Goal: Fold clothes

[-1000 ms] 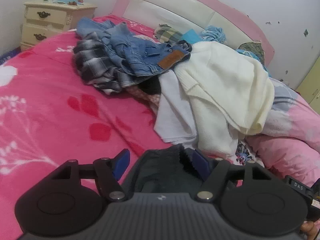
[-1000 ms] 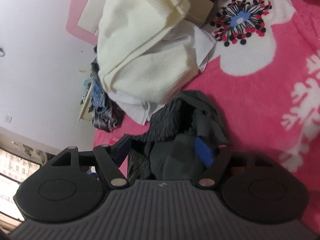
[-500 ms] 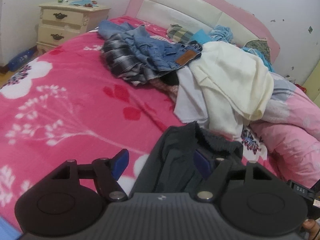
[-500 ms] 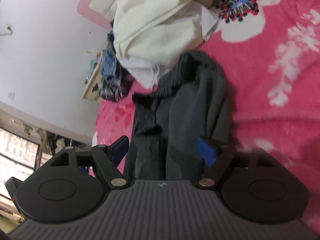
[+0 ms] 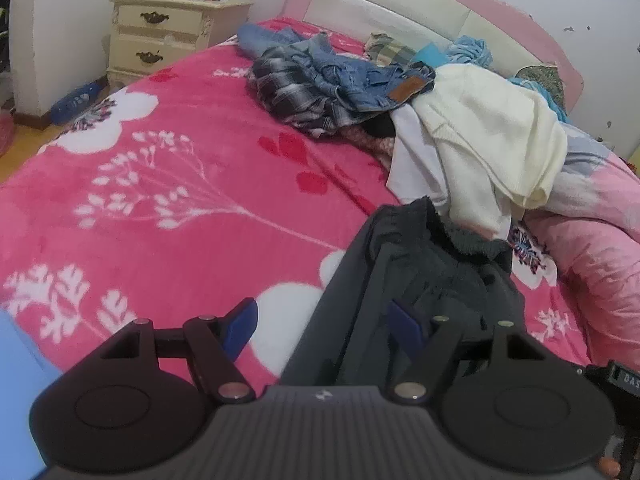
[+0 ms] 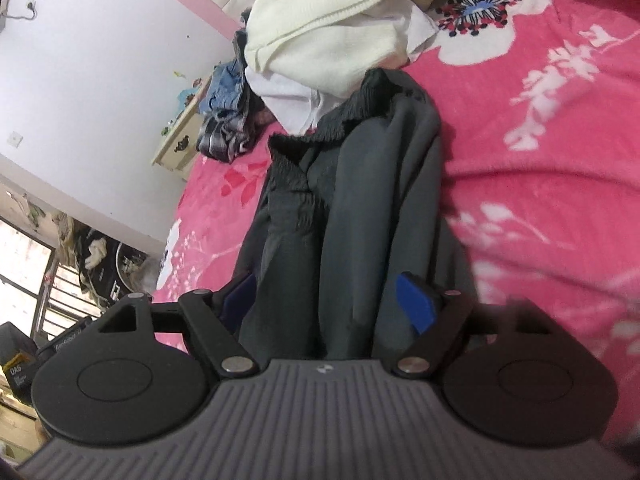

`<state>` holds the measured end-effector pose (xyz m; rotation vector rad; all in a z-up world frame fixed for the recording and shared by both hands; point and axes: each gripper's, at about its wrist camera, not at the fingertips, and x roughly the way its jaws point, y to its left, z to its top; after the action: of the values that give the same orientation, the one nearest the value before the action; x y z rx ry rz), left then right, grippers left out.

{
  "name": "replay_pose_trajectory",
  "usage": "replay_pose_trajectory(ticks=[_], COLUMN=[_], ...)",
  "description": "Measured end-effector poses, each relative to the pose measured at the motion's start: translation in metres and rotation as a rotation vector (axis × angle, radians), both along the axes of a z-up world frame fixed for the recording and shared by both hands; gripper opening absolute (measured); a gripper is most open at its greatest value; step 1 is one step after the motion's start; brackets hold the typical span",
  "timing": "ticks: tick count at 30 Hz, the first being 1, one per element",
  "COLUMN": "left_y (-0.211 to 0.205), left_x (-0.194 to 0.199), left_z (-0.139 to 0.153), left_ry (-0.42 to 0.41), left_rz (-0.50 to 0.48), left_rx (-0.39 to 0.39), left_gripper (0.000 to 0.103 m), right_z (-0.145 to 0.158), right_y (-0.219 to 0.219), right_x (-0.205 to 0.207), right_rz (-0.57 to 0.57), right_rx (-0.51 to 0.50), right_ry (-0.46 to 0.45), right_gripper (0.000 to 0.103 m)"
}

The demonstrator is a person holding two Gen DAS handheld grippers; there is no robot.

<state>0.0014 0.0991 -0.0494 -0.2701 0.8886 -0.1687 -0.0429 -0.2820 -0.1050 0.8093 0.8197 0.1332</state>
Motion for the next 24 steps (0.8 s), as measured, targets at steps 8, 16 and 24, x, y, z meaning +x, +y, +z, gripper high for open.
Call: replay_pose_trajectory(ticks=[8, 16, 24], left_y=[-0.005, -0.01, -0.014], left_x=[-0.007, -0.006, -0.007], left_z=[-0.004, -0.008, -0.014], left_ry=[0.007, 0.018, 0.036], left_rz=[-0.002, -0.001, -0.005], left_rx=[0.005, 0.014, 0.025], left_gripper=[0.073, 0.073, 0.073], right_z=[0.014, 0.012, 0.009], right_y=[0.03, 0.034, 0.037], right_x=[-0.011, -0.011, -0.01], right_rz=[0.057, 0.022, 0.017], right_rx=[-0.136, -0.152, -0.172], right_ry=[-0.052, -0.053, -0.027], right_gripper=[0.095, 0.102, 0.102])
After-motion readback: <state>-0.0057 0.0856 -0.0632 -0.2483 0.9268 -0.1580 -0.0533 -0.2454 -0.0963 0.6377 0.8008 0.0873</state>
